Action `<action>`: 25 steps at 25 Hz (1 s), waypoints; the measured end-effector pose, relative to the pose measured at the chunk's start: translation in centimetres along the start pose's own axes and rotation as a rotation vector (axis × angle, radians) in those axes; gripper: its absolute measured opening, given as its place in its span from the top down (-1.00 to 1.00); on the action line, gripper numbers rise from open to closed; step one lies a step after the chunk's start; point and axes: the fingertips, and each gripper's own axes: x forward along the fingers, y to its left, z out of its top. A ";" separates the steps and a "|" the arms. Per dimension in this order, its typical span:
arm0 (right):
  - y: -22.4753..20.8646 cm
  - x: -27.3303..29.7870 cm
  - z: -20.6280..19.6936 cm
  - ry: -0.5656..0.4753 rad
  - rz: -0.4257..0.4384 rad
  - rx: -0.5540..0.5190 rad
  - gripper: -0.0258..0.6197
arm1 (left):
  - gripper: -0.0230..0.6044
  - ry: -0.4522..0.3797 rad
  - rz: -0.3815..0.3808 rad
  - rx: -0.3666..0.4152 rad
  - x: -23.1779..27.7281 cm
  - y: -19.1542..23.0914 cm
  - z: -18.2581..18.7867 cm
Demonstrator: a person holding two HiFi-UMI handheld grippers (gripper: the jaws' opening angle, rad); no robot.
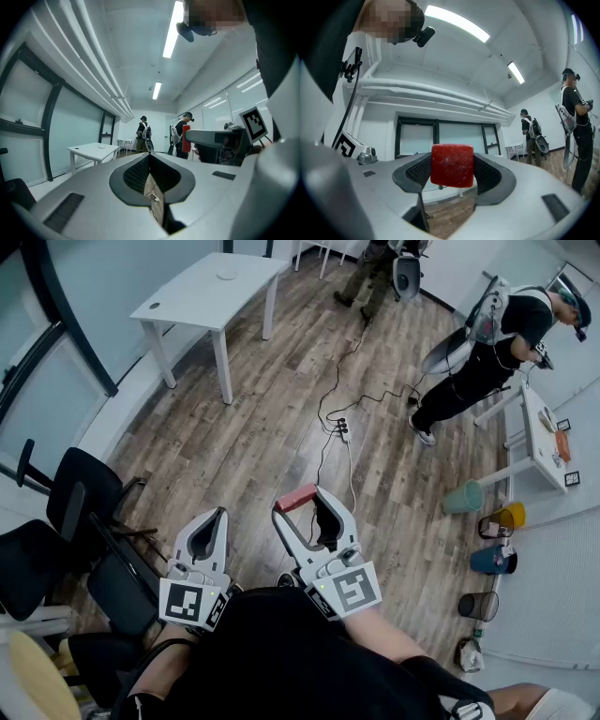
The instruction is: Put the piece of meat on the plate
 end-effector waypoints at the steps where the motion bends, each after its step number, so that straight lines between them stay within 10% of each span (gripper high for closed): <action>1: 0.0 0.0 0.0 -0.002 0.003 0.000 0.06 | 0.92 0.000 0.002 0.000 0.0 0.0 -0.1; 25: -4.4 -2.8 -0.3 0.000 0.059 0.031 0.06 | 0.92 0.029 0.048 -0.014 1.9 -4.9 -1.9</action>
